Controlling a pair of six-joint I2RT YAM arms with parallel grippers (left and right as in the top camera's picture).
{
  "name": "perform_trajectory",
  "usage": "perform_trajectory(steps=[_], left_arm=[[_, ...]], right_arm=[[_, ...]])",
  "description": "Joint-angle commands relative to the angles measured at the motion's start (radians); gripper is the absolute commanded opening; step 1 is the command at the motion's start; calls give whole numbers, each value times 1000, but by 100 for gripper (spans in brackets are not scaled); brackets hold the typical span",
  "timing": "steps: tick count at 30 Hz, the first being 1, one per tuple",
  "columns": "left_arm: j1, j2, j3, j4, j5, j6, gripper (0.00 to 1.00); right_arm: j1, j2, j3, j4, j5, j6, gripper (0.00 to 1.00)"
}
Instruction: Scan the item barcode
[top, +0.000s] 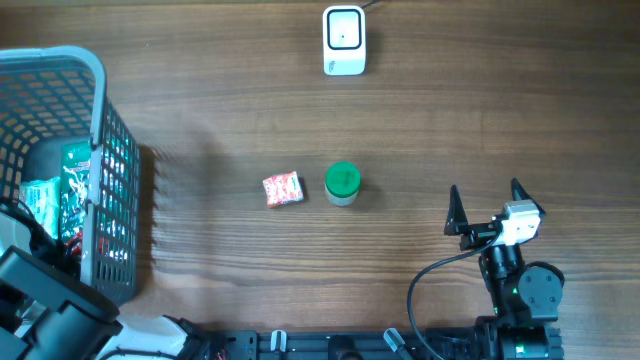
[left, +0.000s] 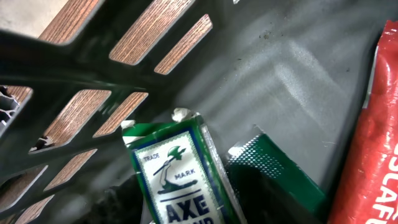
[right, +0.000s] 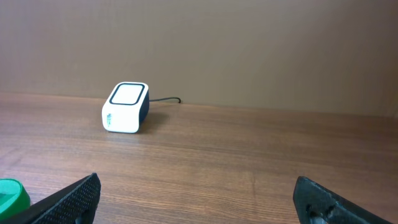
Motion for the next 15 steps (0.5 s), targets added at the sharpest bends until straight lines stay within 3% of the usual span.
perform_trajectory(steps=[1, 4, 12, 15], left_arm=[[9, 11, -24, -8, 30, 0, 46], [9, -48, 18, -9, 79, 75, 33], [8, -319, 176, -14, 221, 201, 29], [8, -414, 220, -8, 309, 214, 22]], right_arm=[[-1, -4, -1, 3, 10, 10, 100], [-1, -4, -1, 3, 10, 10, 100], [-1, -4, -1, 3, 10, 10, 100], [-1, -4, -1, 3, 10, 10, 100]])
